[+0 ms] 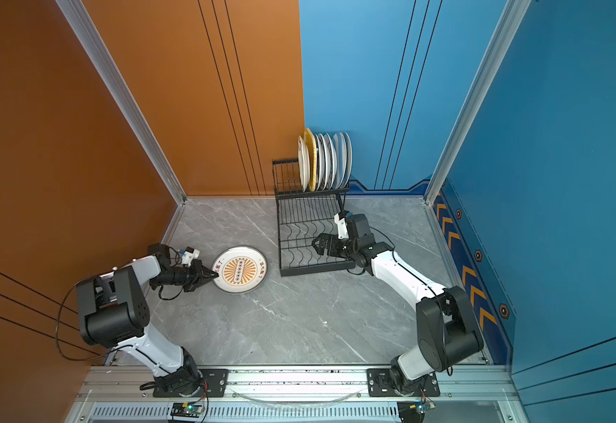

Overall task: Load plates into a dish rack
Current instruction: Pick up the plate from the middle-left of the table, then place the plate on the dish rack.

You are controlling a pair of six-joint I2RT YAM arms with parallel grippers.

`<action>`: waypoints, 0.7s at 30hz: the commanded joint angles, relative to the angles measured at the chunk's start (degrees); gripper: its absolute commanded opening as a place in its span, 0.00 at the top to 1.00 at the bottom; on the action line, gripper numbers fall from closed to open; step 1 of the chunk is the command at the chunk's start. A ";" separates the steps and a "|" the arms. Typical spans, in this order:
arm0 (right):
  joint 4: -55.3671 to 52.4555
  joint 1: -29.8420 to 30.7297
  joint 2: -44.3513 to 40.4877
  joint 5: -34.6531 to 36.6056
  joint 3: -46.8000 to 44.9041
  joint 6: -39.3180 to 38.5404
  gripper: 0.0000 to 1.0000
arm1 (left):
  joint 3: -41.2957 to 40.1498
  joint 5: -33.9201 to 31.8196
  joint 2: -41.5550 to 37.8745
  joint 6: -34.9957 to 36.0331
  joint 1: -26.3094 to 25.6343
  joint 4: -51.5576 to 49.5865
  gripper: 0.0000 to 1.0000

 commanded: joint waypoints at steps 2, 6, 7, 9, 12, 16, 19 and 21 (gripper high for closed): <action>1.94 1.03 1.67 -3.54 1.36 1.67 0.00 | 3.74 6.38 -3.49 -2.24 -1.04 0.51 1.00; 3.13 1.79 3.25 -5.73 2.16 3.19 0.00 | 5.75 7.76 -5.11 -3.52 -2.26 0.45 1.00; 3.34 2.00 3.64 -6.50 2.52 3.59 0.00 | 7.10 8.06 -5.49 -3.89 -2.87 0.45 1.00; 3.66 2.43 4.45 -7.92 3.42 4.39 0.00 | 8.33 8.46 -5.96 -4.52 -4.57 0.48 1.00; 5.24 2.59 5.50 -10.67 4.67 6.38 0.00 | 10.31 9.00 -6.20 -5.64 -8.01 0.47 1.00; 7.54 2.89 7.02 -14.17 6.29 8.81 0.01 | 13.19 9.65 -5.67 -6.81 -13.27 0.45 1.00; 7.99 3.45 8.31 -15.79 7.64 9.47 0.03 | 15.38 10.06 -4.86 -7.51 -17.04 0.47 1.00; 8.63 3.67 9.27 -16.68 7.96 9.96 0.05 | 16.64 10.19 -4.12 -7.86 -19.27 0.45 1.00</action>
